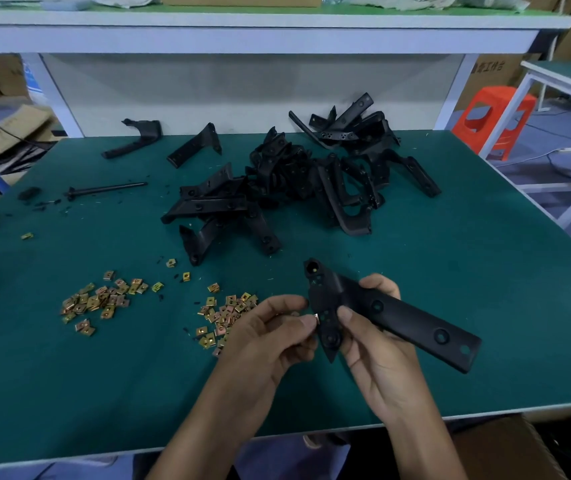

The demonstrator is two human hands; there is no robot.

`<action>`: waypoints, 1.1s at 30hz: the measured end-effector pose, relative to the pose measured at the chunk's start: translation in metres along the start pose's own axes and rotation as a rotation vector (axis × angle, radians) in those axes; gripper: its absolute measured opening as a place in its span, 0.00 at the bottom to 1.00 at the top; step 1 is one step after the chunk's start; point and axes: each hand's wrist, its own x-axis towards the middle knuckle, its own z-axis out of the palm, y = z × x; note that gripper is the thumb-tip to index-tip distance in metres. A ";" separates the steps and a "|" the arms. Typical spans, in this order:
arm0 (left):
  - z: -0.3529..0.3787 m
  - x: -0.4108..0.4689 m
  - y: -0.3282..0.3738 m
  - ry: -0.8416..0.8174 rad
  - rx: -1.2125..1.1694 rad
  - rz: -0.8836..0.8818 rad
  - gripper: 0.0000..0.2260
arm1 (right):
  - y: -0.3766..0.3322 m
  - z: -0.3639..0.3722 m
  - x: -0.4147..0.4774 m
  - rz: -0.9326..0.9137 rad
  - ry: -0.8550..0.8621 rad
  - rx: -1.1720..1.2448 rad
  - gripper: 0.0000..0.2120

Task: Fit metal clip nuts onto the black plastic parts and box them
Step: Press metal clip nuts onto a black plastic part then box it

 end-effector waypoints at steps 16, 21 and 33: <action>-0.051 0.040 0.003 0.266 1.266 0.382 0.06 | -0.003 -0.036 -0.001 -0.011 0.195 0.005 0.14; -0.056 0.056 -0.018 0.127 1.568 0.511 0.09 | 0.006 -0.038 0.001 0.014 0.239 0.059 0.06; -0.029 0.054 -0.017 0.006 1.162 0.275 0.08 | 0.007 -0.033 -0.002 0.081 0.231 0.063 0.11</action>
